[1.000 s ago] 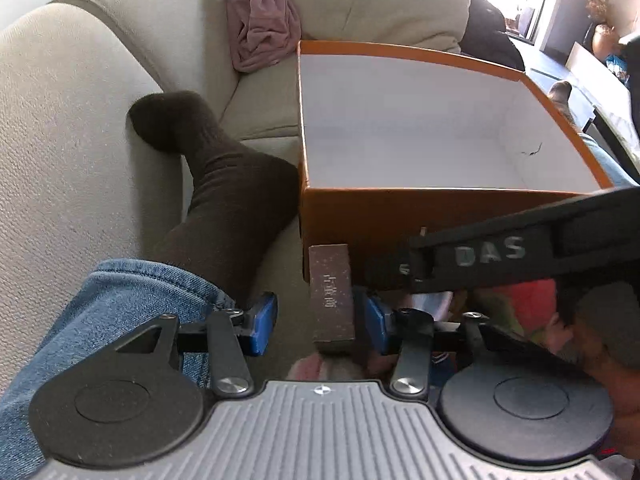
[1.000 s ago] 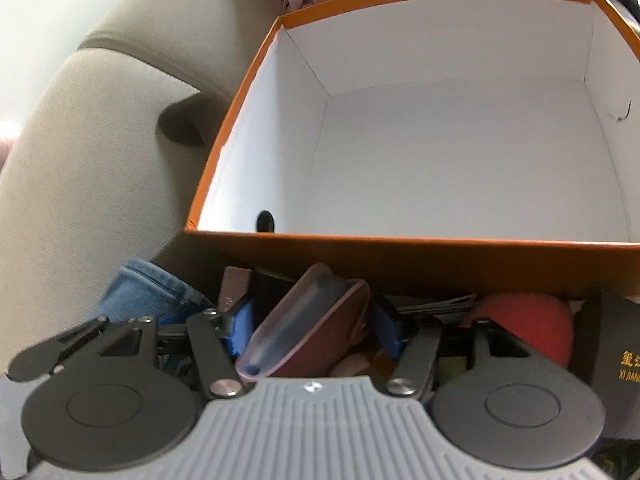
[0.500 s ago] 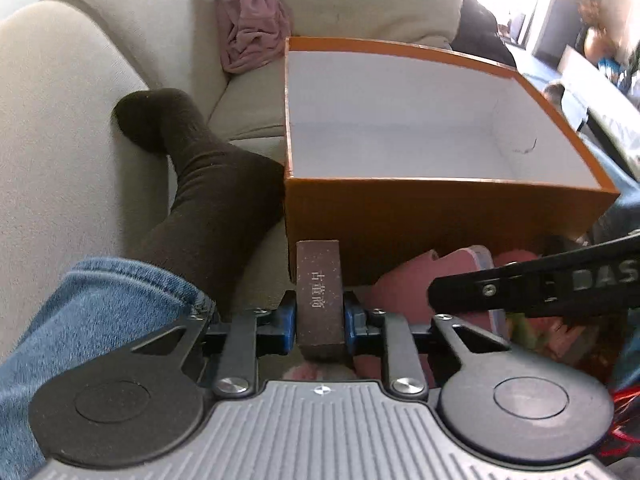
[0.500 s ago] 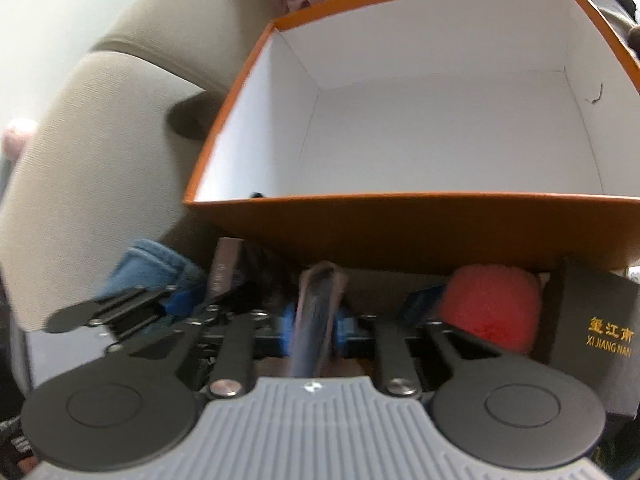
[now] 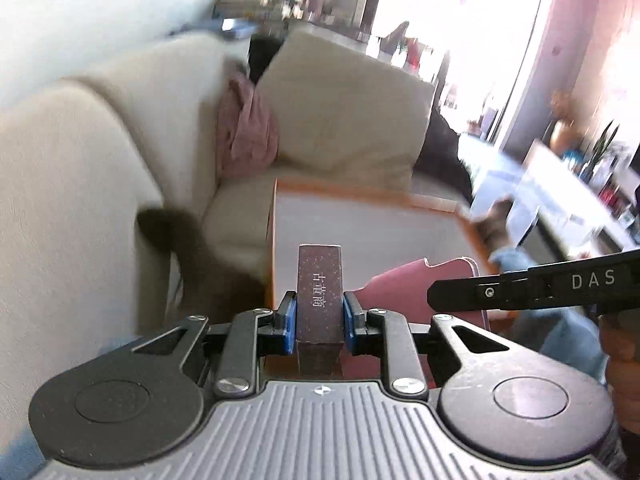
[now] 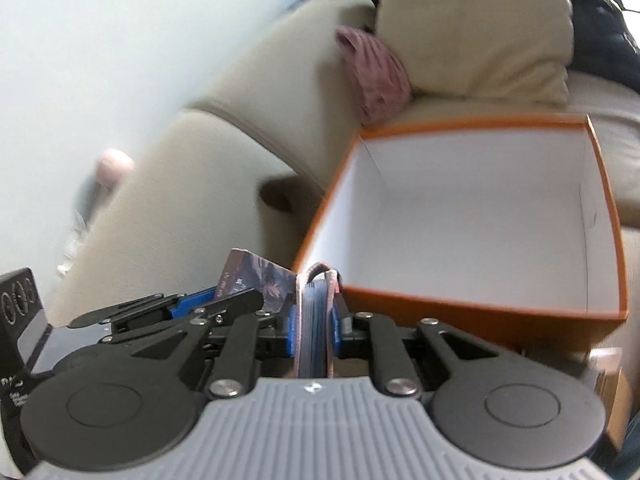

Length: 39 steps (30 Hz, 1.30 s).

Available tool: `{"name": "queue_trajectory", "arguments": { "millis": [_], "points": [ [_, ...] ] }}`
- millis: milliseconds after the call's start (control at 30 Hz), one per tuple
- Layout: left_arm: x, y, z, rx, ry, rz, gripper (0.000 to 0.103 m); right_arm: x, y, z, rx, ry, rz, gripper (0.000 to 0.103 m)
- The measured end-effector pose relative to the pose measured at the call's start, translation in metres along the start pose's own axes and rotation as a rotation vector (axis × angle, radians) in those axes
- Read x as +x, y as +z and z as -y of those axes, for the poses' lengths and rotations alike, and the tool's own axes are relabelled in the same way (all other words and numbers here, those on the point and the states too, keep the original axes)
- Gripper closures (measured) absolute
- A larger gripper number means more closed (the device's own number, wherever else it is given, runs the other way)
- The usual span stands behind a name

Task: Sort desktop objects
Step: 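Carry the block and wallet into the orange box and open both tools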

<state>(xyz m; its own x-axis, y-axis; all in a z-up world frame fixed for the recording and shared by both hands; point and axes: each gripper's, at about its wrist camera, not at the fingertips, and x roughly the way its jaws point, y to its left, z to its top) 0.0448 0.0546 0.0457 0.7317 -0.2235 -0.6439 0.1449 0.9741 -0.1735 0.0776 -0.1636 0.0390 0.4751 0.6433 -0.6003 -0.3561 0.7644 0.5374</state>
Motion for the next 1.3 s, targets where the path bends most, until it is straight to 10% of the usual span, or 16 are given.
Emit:
{"name": "queue_trajectory", "arguments": {
  "millis": [300,667,1300],
  "points": [
    [0.088,0.064,0.006,0.017,0.037,-0.047,0.077,0.044,0.062,0.043,0.095,-0.154,0.039,0.086],
    [0.194,0.050,0.005,0.130,0.110,-0.160,0.077,0.143,0.100,0.103,0.193,-0.193,-0.047,0.086],
    [0.210,0.043,0.011,0.227,0.142,-0.111,0.069,0.202,0.114,0.118,0.250,-0.169,-0.116,0.084]
  ]
}}
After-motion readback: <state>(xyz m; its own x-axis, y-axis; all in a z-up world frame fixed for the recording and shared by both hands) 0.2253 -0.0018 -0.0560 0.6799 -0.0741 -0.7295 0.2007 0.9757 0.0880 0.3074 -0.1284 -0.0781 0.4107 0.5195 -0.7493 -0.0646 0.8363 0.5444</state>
